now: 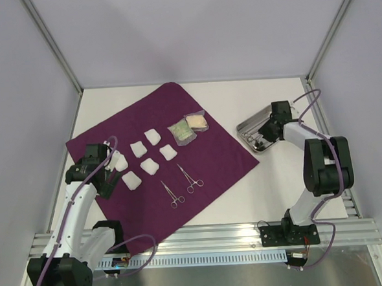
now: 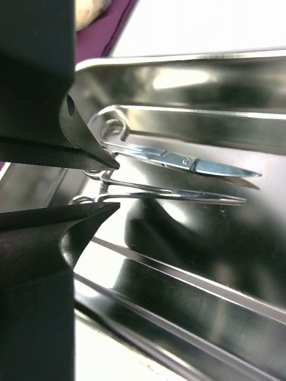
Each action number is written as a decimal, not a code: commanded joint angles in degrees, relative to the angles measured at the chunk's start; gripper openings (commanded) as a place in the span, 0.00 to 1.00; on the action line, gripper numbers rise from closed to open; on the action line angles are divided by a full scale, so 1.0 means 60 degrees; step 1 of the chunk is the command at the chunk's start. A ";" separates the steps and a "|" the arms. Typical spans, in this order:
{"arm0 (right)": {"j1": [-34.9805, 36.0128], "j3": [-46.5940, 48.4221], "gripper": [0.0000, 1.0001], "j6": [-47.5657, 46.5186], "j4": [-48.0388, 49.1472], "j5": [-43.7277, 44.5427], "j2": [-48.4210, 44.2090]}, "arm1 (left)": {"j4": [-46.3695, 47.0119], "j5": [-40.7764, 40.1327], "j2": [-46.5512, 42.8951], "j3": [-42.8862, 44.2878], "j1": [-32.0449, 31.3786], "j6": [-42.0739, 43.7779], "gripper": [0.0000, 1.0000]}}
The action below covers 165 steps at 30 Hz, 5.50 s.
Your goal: Prepare the surgical pack
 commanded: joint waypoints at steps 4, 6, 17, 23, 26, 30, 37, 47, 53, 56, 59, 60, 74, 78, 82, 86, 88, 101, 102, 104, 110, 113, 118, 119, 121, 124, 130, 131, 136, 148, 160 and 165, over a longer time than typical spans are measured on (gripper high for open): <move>0.0622 0.0488 0.32 -0.1261 -0.0746 0.0799 -0.2469 | -0.0069 0.0164 0.0051 0.0546 0.0022 0.0136 1.00; 0.1179 0.0634 0.39 -0.1938 -0.0893 0.0611 -0.2882 | -0.0069 0.0223 0.0110 0.0532 0.0022 0.0063 1.00; 0.7127 0.2230 0.34 -0.5527 -0.2621 -0.1264 -0.0894 | -0.0216 0.0355 -0.0357 0.0371 0.0022 -0.0522 1.00; 0.8140 0.3343 0.33 -0.5793 -0.2915 -0.1046 0.0586 | 0.0122 0.0486 -0.1120 0.0692 0.0022 -0.1532 1.00; 0.8330 0.3666 0.30 -0.5851 -0.3105 -0.0827 0.1216 | 0.0179 0.1058 -0.1281 0.0767 0.0022 -0.1504 1.00; 0.8477 0.3814 0.24 -0.5910 -0.3340 -0.0738 0.1803 | 0.0195 0.0823 -0.1267 0.0635 0.0022 -0.1520 1.00; 0.8521 0.3755 0.18 -0.6422 -0.3458 -0.0152 0.2169 | 0.0385 0.0122 -0.1018 0.0298 0.0022 -0.1725 1.00; 0.8550 0.3375 0.18 -0.6291 -0.3311 -0.0899 0.2287 | 0.0414 0.0018 -0.0798 0.0312 0.0022 -0.1754 1.00; 0.8638 0.3549 0.18 -0.6174 -0.3647 -0.0375 0.1775 | 0.0458 0.0047 -0.0769 0.0283 0.0022 -0.1739 1.00; 0.8711 0.3696 0.18 -0.6145 -0.3852 -0.0167 0.1628 | 0.0444 0.0062 -0.0769 0.0268 0.0022 -0.1725 1.00; 0.8901 0.3697 0.19 -0.6101 -0.3824 -0.0020 0.1569 | 0.0458 0.0047 -0.0798 0.0297 0.0022 -0.1754 1.00; 0.8916 0.3682 0.19 -0.6072 -0.3824 -0.0020 0.1569 | 0.0444 0.0047 -0.0812 0.0283 0.0022 -0.1754 1.00; 0.8917 0.3609 0.18 -0.6042 -0.3750 -0.0094 0.2725 | 0.0458 0.0062 -0.0842 0.0254 0.0022 -0.1725 1.00; 0.8917 0.3638 0.19 -0.6042 -0.3838 -0.0108 0.3034 | 0.0458 0.0033 -0.0871 0.0210 0.0022 -0.1725 1.00; 0.8917 0.3769 0.09 -0.5998 -0.4115 0.0213 0.3239 | 0.0458 0.0018 -0.0871 0.0210 0.0022 -0.1739 1.00; 0.8917 0.3902 0.00 -0.5809 -0.4307 0.0740 0.3021 | 0.0458 0.0003 -0.0886 0.0210 0.0022 -0.1754 1.00; 0.8887 0.3902 0.01 -0.5517 -0.4191 0.0829 0.2713 | 0.0458 0.0003 -0.0871 0.0224 0.0022 -0.1739 1.00; 0.6388 0.1781 0.01 -0.2983 -0.1203 -0.0341 -0.0612 | 0.0458 0.0018 -0.0973 0.0224 0.0022 -0.1739 1.00; 0.5730 0.1647 0.01 -0.2546 -0.0941 -0.0487 -0.0933 | 0.0458 0.0018 -0.1003 0.0224 0.0022 -0.1725 1.00; 0.4984 0.1267 0.00 -0.2119 -0.0545 -0.0518 -0.1327 | 0.0458 0.0018 -0.1032 0.0239 0.0022 -0.1739 1.00; 0.1917 0.0006 0.00 -0.0623 0.0498 -0.0899 -0.2225 | 0.0444 0.0047 -0.1047 0.0224 0.0022 -0.1725 1.00; 0.1082 0.0049 0.01 -0.0578 0.0337 -0.0695 -0.2167 | 0.0444 0.0047 -0.1062 0.0210 0.0022 -0.1739 1.00; 0.0144 0.0005 0.01 -0.0403 0.0293 -0.0152 -0.1743 | 0.0444 0.0047 -0.1032 0.0195 0.0022 -0.1725 1.00; 0.0084 0.0005 0.01 -0.0388 0.0278 0.0051 -0.1683 | 0.0444 0.0047 -0.1032 0.0210 0.0022 -0.1725 1.00; -0.0047 -0.0010 0.01 -0.0417 0.0293 0.0126 -0.1363 | 0.0444 0.0047 -0.1003 0.0195 0.0022 -0.1710 1.00; -0.0107 0.0093 0.01 -0.0417 0.0176 0.0170 -0.0909 | 0.0444 0.0062 -0.0959 0.0195 0.0022 -0.1725 1.00; -0.0121 0.0093 0.01 -0.0373 0.0087 0.0258 -0.0204 | 0.0458 0.0047 -0.0930 0.0195 0.0022 -0.1725 1.00; -0.0107 0.0050 0.00 -0.0359 0.0087 0.0273 -0.0073 | 0.0444 0.0047 -0.0915 0.0195 0.0022 -0.1725 1.00; -0.0107 0.0093 0.01 -0.0358 0.0029 0.0361 0.0207 | 0.0532 0.0105 -0.0886 0.0210 0.0022 -0.1696 1.00; -0.0121 0.0503 0.39 -0.0636 -0.0528 0.0346 -0.0142 | 0.1103 0.2985 -0.0051 0.2405 0.0022 -0.1416 1.00; 0.2994 0.1178 0.50 -0.3886 -0.1993 0.0905 -0.2766 | 0.0488 0.7300 -0.0460 0.3287 0.0022 -0.2589 1.00; 0.6139 0.1337 0.47 -0.4445 -0.1876 0.0069 -0.2330 | 0.0502 0.6567 -0.1090 0.2598 0.0022 -0.2574 1.00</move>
